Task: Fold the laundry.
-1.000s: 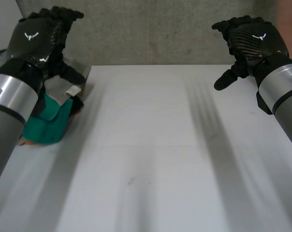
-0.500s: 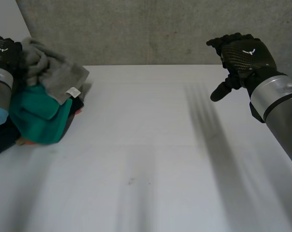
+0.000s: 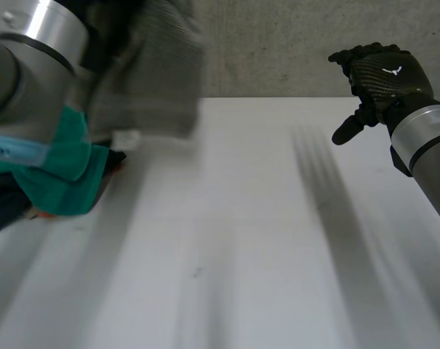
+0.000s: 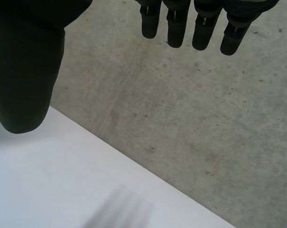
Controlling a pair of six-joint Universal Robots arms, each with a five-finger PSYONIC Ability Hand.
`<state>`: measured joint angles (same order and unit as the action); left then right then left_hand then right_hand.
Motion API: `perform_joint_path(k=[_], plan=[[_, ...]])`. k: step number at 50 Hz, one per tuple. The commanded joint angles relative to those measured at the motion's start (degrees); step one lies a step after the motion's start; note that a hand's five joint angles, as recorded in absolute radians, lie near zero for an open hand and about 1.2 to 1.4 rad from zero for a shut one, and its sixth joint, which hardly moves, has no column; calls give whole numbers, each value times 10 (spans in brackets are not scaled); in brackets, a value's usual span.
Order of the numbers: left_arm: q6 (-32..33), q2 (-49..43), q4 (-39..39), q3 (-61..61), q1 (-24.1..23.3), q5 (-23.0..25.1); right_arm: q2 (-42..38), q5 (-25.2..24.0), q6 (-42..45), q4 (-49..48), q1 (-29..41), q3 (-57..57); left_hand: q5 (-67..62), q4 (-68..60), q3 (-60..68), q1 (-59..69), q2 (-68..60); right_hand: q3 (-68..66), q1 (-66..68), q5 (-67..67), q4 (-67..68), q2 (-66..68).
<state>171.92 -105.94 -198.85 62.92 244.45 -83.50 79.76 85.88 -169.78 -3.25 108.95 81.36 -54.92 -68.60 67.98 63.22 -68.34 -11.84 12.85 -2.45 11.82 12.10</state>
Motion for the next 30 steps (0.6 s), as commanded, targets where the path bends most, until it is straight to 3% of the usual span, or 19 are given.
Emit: perform_joint_path(k=[1, 8, 9, 12, 16, 25, 30], plan=[[-40, -79, 12, 29, -62, 14, 1, -4, 1, 0, -13, -6, -151, -114, 120, 168, -117, 18, -29, 25, -18, -21], [-40, -214, 89, 18, -100, 13, -13, -10, 6, 9, -29, -16, -151, -114, 120, 168, -117, 18, -29, 25, -18, -21], [-40, -238, 107, 12, -101, 13, -21, -13, 9, 11, -28, -17, 69, 106, -99, -52, 103, 18, -29, 25, -18, -21], [-37, -252, 123, 7, -100, 12, -45, -28, 33, 25, -28, -23, 317, 354, -348, -300, 352, 18, -29, 25, -18, -21], [-36, -233, 132, 11, -100, 10, -62, -37, 80, 75, -27, -45, 419, 456, -449, -402, 453, 18, -29, 25, -18, -21], [-35, -117, 156, 120, -70, -21, -55, -38, 186, 231, -20, -53, 424, 461, -455, -407, 458, 18, -29, 25, -18, -21], [-33, -118, 152, 178, -64, -17, -50, -42, 200, 263, -18, 19, 424, 461, -455, -407, 458, 7, -18, 14, -7, -10]])
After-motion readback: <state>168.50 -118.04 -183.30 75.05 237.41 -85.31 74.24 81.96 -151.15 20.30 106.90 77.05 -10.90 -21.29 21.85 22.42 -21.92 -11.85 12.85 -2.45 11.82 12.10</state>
